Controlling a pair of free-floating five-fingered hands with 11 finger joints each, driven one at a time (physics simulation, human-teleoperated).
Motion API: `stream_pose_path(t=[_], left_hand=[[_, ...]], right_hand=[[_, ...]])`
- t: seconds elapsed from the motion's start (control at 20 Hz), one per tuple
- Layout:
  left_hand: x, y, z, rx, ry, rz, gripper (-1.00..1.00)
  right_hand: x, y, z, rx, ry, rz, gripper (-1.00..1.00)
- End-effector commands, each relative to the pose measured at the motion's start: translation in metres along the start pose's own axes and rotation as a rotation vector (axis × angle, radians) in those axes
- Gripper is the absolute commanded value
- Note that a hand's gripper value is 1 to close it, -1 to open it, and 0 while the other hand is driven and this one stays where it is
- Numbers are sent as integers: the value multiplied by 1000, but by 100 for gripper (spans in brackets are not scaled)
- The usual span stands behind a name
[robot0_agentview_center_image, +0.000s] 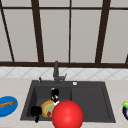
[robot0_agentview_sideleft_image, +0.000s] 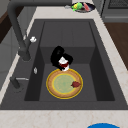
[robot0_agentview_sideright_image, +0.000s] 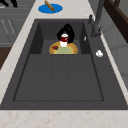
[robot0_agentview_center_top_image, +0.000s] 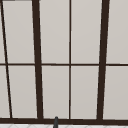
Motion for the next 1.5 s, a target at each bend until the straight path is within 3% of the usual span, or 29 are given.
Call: stream_pose_path(t=[0.0,0.25,0.85,1.1,1.15,1.2,1.3,1.45], left_hand=[[0,0,0,0,0,0,0],[0,0,0,0,0,0,0],[0,0,0,0,0,0,0],[0,0,0,0,0,0,0],[0,0,0,0,0,0,0],[0,0,0,0,0,0,0],[0,0,0,0,0,0,0],[0,0,0,0,0,0,0]], right_hand=[[-9,-13,21,-28,3,3,100],[-23,-20,55,-108,-9,-3,100],[-62,-61,129,-140,0,-23,100],[-68,-64,134,-146,63,-61,100],[-71,-60,137,-145,60,-49,100],[-64,-63,133,-86,31,-2,100],[-70,-62,134,-113,28,21,100],[-86,-58,144,-151,37,-26,100]])
